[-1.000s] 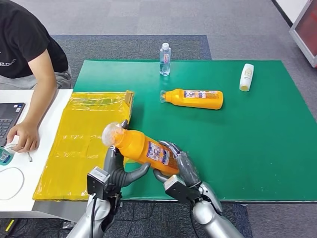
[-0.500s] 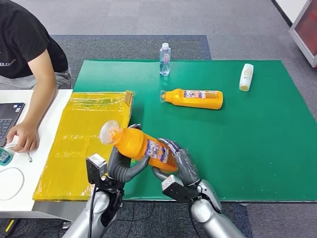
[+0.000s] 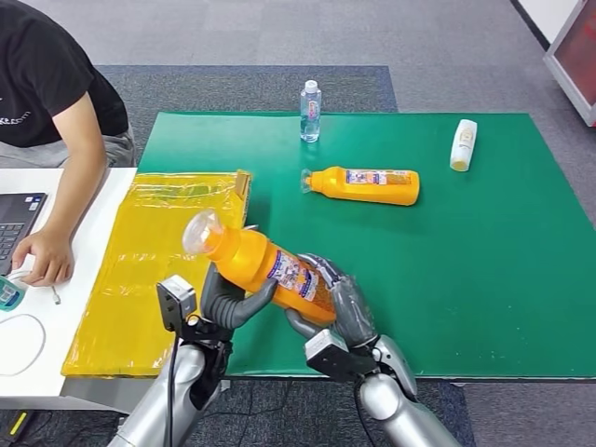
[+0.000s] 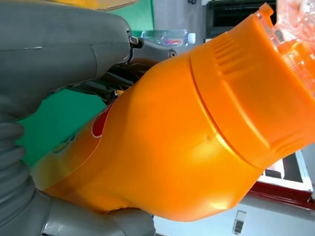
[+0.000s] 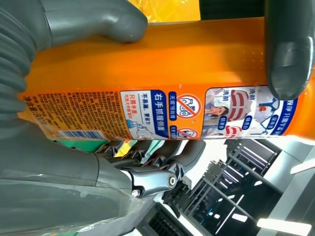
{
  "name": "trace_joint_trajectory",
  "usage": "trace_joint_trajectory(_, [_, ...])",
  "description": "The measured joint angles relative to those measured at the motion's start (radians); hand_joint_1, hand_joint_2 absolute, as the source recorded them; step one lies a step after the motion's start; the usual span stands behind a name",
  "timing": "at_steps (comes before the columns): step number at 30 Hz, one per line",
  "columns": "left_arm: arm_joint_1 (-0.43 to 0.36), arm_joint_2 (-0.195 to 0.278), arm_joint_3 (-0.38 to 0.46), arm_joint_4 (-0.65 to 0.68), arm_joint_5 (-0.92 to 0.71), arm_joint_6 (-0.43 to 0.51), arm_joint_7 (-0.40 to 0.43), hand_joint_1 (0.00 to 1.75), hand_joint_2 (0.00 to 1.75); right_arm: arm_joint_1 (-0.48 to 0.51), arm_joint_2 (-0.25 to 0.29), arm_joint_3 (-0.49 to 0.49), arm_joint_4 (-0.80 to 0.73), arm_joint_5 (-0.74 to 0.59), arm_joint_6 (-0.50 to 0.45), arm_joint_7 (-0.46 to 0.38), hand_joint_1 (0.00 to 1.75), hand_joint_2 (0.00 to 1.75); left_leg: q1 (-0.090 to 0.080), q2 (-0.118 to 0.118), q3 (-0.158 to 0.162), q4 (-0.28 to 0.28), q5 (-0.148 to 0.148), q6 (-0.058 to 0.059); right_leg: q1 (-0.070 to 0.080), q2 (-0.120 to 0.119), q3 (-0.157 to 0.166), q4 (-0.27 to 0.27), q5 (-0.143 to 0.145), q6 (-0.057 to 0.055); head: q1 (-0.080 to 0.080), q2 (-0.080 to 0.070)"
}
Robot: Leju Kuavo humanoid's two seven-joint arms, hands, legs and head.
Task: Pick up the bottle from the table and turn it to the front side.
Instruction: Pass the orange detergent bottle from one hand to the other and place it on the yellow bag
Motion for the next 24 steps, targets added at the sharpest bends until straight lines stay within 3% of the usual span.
trace_joint_trajectory(3, [-0.001,0.001,-0.001,-0.007,-0.045,0.025,-0.013,1.75,1.75,0.000,0.000,0.000,-0.002,-0.001,-0.001,0.005,1.68,1.75,0.000,0.000,0.000,0.000,0.000,0.000,0.000,0.000,0.000,0.000,0.000,0.000,0.000,0.000])
trace_joint_trajectory(4, [-0.001,0.002,-0.002,-0.012,-0.059,0.034,-0.016,1.75,1.75,-0.001,0.000,0.000,-0.002,-0.002,-0.003,0.006,1.40,1.75,0.000,0.000,0.000,0.000,0.000,0.000,0.000,0.000,0.000,0.000,0.000,0.000,0.000,0.000])
trace_joint_trajectory(7, [0.002,0.006,-0.004,-0.031,-0.100,0.063,-0.017,1.75,1.75,-0.003,0.000,0.000,-0.002,-0.006,-0.007,0.006,0.16,1.75,0.000,0.000,0.000,0.000,0.000,0.000,0.000,0.000,0.000,0.000,0.000,0.000,0.000,0.000])
trace_joint_trajectory(8, [0.003,0.010,-0.003,-0.037,-0.116,0.080,-0.015,1.75,1.75,-0.003,0.000,0.000,-0.002,-0.006,-0.011,0.004,0.00,1.75,0.000,0.000,0.000,0.000,0.000,0.000,0.000,0.000,0.000,0.000,0.000,0.000,0.000,0.000])
trace_joint_trajectory(12, [-0.002,0.047,0.013,-0.065,-0.207,0.165,-0.003,1.75,1.75,0.000,0.002,0.001,-0.003,-0.004,-0.037,0.000,0.00,1.75,0.000,0.001,0.000,0.000,0.000,-0.001,0.000,0.001,-0.002,0.001,0.000,-0.001,0.000,0.000])
trace_joint_trajectory(16, [-0.009,0.106,0.033,-0.099,-0.357,0.252,0.016,1.75,1.75,0.005,0.007,0.001,-0.003,-0.015,-0.043,0.000,0.00,0.00,0.000,0.001,0.000,0.000,0.001,-0.002,0.001,0.001,-0.002,0.002,0.000,-0.001,0.000,0.000])
trace_joint_trajectory(22, [-0.017,0.179,0.048,-0.131,-0.645,0.426,0.069,1.75,1.75,0.023,0.009,-0.001,-0.003,-0.021,-0.040,0.003,0.00,0.00,0.000,0.001,0.000,0.000,0.001,-0.003,0.001,0.001,-0.003,0.002,0.000,-0.002,0.000,0.000])
trace_joint_trajectory(24, [-0.019,0.199,0.051,-0.140,-0.687,0.445,0.090,1.75,1.75,0.030,0.009,-0.003,-0.003,-0.021,-0.037,0.003,0.00,0.00,0.000,0.001,-0.001,0.000,0.001,-0.003,0.001,0.001,-0.003,0.002,0.000,-0.002,0.000,0.000])
